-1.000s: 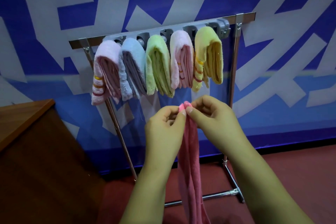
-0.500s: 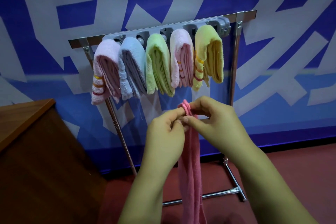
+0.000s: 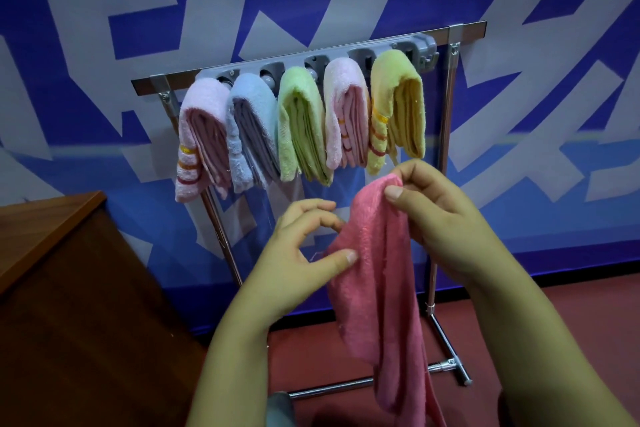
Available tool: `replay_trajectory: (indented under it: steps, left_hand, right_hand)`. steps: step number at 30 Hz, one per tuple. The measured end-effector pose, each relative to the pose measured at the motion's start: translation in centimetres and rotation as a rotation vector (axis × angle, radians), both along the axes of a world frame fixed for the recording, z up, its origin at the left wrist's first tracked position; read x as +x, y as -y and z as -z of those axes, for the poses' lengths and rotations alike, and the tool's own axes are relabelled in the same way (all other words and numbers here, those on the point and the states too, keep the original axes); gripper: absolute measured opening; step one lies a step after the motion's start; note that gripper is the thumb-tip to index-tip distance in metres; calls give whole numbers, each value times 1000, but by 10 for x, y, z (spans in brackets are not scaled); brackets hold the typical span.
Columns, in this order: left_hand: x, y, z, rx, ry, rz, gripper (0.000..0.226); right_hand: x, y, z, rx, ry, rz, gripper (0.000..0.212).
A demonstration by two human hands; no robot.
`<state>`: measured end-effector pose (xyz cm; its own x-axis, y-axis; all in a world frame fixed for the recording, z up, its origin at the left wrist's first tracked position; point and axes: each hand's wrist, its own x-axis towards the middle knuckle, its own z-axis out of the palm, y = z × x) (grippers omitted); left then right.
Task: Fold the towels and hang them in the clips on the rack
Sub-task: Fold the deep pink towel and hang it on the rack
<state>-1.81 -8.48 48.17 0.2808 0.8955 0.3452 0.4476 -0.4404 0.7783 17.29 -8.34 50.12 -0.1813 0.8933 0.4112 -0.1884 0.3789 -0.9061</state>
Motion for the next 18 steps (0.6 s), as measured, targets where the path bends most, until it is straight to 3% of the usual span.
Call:
replay_trajectory:
  steps: [4,8,15,18]
  left_hand:
    - [-3,-3,9,-149,-57,159,42]
    - [-21,-4,17,-206,-105,171,32]
    - [-37,-3,-21,33,-32,13,32]
    - [-35,-3,-40,133,54,-24,8]
  right_hand:
    - [3,2,-4,-6,-61,-2,7]
    - [14,1,-10,-47,-123,116,16]
    - [28,-4,-6,-28,-5,211,12]
    - [33,-2,-14,24,-50,196,9]
